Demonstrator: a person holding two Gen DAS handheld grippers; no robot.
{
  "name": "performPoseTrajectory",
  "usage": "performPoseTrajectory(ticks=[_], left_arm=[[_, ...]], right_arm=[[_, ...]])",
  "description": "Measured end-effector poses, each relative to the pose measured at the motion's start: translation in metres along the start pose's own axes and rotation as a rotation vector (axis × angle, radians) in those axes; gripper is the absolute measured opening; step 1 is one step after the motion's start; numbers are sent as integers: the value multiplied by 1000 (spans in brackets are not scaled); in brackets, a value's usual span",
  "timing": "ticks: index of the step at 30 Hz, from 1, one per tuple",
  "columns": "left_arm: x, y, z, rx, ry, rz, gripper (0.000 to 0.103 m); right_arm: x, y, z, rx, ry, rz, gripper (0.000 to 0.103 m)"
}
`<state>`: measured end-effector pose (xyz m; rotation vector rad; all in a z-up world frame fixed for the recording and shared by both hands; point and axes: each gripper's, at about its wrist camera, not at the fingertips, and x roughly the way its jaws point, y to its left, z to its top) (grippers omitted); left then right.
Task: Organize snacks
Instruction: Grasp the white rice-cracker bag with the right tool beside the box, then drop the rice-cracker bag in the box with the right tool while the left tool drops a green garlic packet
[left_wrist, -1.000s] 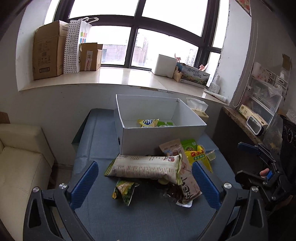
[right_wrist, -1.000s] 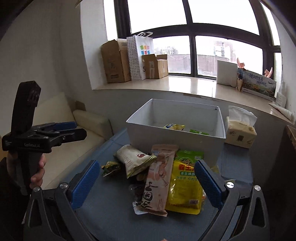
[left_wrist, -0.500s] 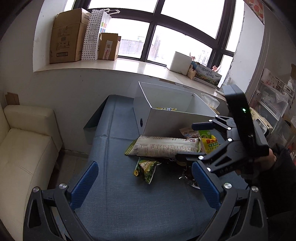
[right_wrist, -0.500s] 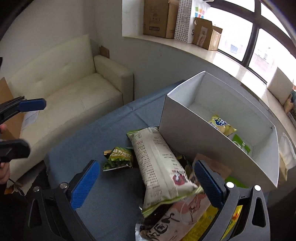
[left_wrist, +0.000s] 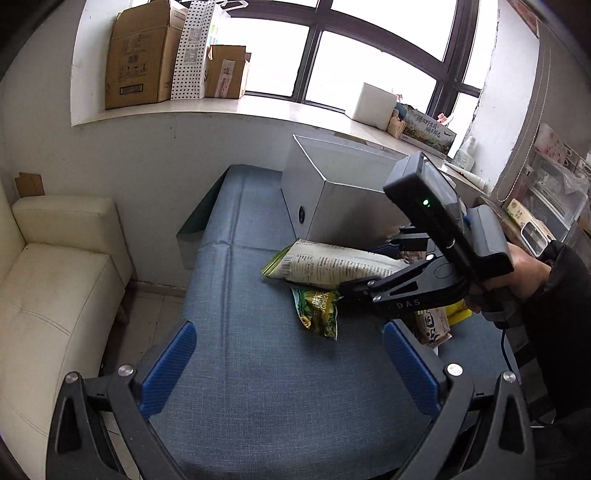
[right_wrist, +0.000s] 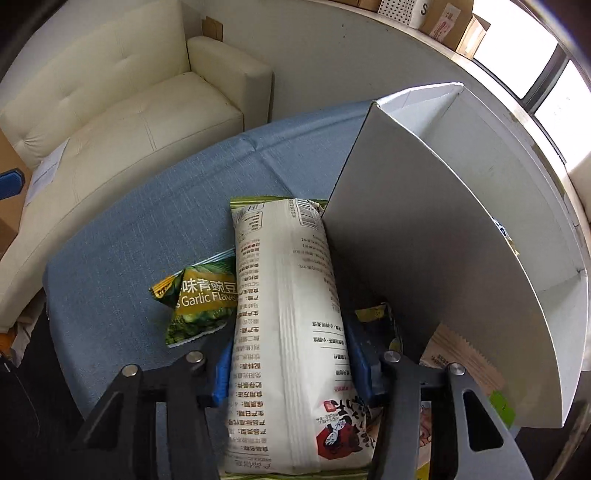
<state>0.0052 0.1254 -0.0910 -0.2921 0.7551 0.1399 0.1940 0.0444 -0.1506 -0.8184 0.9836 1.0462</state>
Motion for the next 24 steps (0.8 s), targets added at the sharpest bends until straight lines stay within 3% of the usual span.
performPoseTrajectory(ticks=[5,9,15,18,24], left_arm=[[12,-3,-3,23,22,5,103],[35,-10,-6,58,76,-8,103],[83,-28,-3,167,164,14,103],[102,-34,1,187,190,-7,103],[140,-41,5,205,251,44,103]], right_arm=[[-22,0,-11,35,-52,19,52],[-63,-8,-32,143,-176,18,51],[-131,-12,-94,315,-365,10,51],[-153,-12,-126,406,-406,15,51],[-169,-25,-198,610,-479,56,48]])
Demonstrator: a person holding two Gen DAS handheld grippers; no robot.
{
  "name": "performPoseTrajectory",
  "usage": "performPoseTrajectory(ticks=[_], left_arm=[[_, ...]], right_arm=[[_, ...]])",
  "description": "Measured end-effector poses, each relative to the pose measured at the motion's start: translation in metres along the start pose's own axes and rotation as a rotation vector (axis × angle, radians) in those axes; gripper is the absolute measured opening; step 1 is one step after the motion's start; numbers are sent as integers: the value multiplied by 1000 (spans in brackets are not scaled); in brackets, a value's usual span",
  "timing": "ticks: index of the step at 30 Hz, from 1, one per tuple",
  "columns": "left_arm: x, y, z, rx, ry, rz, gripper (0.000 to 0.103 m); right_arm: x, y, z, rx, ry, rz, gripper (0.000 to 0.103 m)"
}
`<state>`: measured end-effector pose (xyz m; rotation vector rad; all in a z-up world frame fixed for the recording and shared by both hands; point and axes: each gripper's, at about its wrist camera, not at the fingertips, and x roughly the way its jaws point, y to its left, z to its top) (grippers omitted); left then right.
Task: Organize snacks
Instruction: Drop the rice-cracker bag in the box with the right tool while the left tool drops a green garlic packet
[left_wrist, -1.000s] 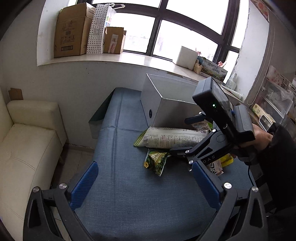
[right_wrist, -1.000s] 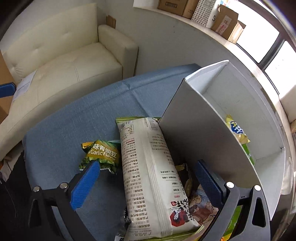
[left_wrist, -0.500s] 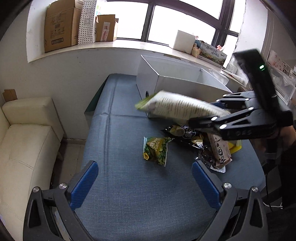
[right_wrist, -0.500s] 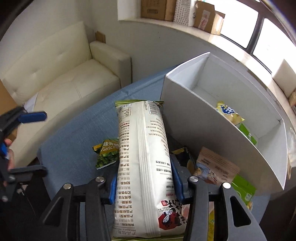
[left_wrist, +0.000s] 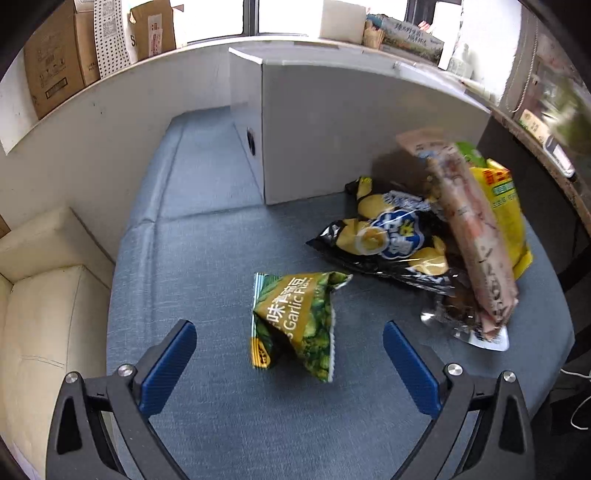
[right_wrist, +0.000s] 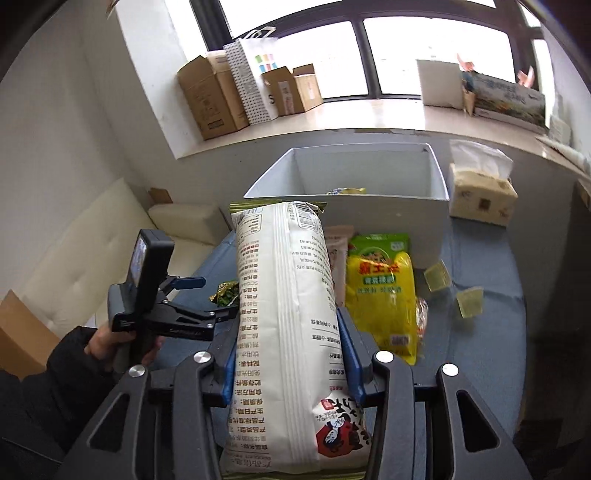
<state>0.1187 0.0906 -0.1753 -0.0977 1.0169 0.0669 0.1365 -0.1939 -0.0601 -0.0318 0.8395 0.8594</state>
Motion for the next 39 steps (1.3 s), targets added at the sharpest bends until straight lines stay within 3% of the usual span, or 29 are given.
performPoseTrajectory(ticks=[3,6,9,16,27,33,39], left_arm=[[9,0,1,-2,14,27,99],[12,-4,2,14,15,32,78],[10,-5,4,20,9,24,48],[-10,-3,4,2,-23,-42,46],[-109,-25,13,0,-221,-139,46],[-135,-31,69,10,-299,-130,47],[-120,-29,156,-17,-330,-84,47]], right_arm=[[6,-14,-15,37,29,-11,42],[6,-25,-29,56,59,-18,40],[9,-29,-38,62,82,-39,40],[4,-27,-40,60,65,-66,40],[-5,-21,-29,68,7,-58,40],[-6,-24,22,75,-78,-121,40],[24,-39,113,93,-134,-196,40]])
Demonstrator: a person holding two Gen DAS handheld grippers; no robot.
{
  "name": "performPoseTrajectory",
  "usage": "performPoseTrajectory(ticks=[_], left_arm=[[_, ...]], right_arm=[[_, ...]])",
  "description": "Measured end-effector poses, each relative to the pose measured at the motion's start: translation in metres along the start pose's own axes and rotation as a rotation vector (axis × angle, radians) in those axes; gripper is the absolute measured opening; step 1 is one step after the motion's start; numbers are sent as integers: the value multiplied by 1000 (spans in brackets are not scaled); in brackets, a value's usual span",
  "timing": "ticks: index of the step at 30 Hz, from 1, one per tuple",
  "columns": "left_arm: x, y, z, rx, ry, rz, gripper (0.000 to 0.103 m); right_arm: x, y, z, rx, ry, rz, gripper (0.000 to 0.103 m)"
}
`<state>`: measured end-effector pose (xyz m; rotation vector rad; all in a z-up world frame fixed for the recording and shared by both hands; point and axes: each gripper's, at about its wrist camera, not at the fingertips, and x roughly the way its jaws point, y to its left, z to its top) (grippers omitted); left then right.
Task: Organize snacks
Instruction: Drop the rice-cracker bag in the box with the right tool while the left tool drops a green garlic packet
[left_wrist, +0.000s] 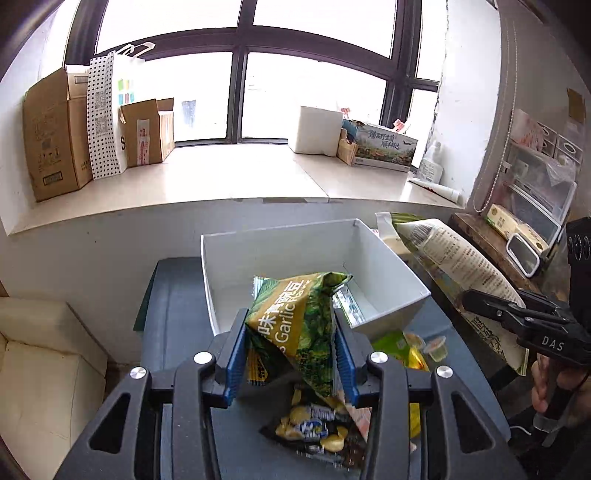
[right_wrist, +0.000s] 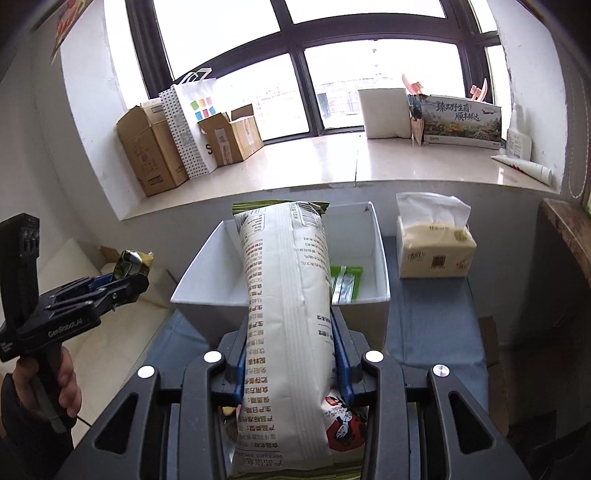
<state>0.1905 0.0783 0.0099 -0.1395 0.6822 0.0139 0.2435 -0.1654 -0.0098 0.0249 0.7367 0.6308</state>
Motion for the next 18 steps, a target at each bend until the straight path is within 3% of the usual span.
performPoseTrajectory(ticks=[3,5,10,11,12,13,15,18], left_arm=[[35,10,30,-39,26,8,47],[59,14,40,-33,51,52,47],[114,31,40,-48,151,109,50],[122,35,38,-42,172,134,56],[128,37,35,-40,188,149,81],[131,41,33,-46,187,151,102],[128,46,28,-61,169,128,103],[122,48,25,-72,161,121,103]], right_arm=[[41,-4,37,-3,26,-50,40],[71,-6,55,-36,61,-111,40],[131,-22,67,-44,171,-223,41],[137,-24,66,-48,181,-236,58],[141,-26,65,-53,186,-273,98],[141,-29,65,-46,175,-297,103],[127,-33,66,-16,97,-274,103],[117,-38,68,21,93,-215,103]])
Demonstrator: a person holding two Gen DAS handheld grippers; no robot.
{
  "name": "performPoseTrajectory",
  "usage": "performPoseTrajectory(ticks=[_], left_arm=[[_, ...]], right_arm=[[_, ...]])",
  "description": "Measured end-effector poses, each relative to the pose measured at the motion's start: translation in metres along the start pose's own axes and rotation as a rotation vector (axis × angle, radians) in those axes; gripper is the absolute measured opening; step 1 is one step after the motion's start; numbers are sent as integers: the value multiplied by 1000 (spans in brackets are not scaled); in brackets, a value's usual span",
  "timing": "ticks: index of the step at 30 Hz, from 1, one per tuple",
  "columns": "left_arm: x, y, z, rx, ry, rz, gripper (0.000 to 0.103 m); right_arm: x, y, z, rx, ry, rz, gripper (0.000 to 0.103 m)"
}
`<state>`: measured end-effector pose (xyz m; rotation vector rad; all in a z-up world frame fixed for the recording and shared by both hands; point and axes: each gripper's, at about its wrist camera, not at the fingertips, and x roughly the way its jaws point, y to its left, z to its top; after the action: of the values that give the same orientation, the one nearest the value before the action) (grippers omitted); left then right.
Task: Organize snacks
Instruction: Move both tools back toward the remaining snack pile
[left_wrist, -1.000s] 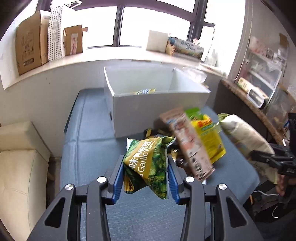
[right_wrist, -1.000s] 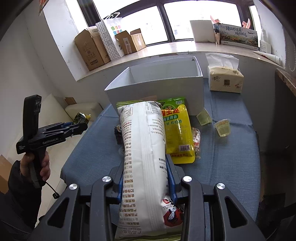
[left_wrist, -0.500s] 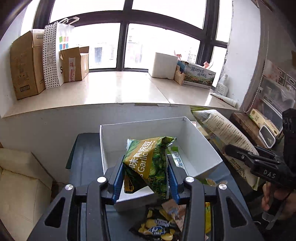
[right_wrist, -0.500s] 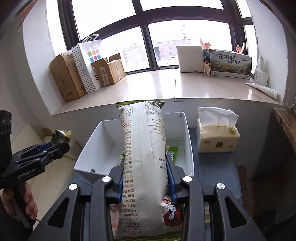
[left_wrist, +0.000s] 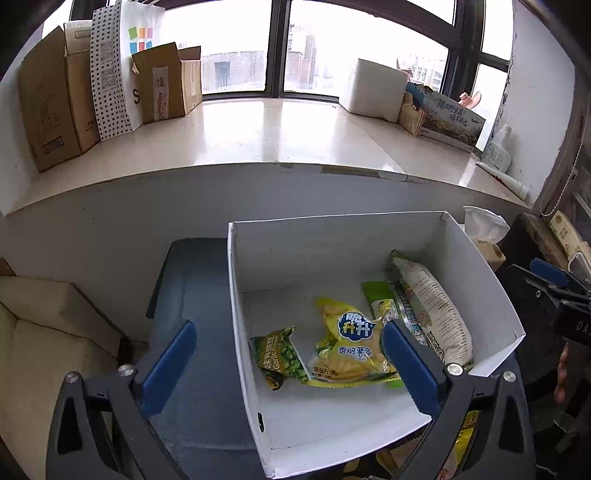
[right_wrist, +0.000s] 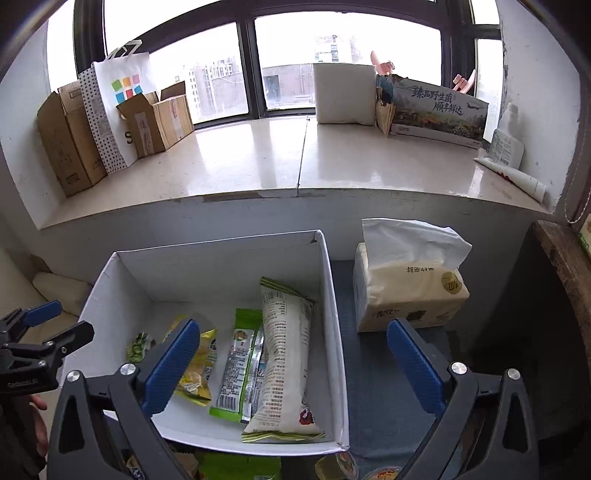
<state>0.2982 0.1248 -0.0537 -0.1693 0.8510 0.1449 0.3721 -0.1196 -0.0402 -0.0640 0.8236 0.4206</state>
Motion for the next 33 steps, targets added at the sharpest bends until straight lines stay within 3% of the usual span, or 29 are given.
performPoseTrajectory(ticks=[4,10,18,25,33], left_arm=[[-14,-2,-4,9,-28,-5,103],[-45,-9,-18,17,-73,-67,103],[-112,-30,-59,47,-163,-127,103],[-161,-46,-116,64,-197,-207,103],[-181,-57,-172,47,-174,-198,103]], right_arm=[[-21,4,-3,-25,-50,10,103],[-67,5,-21,-2,-130,129,103],[-138,3,-61,-65,-279,208,103],[-178,-3,-116,-63,-249,288,103],[-181,3,-179,-65,-156,194,103]])
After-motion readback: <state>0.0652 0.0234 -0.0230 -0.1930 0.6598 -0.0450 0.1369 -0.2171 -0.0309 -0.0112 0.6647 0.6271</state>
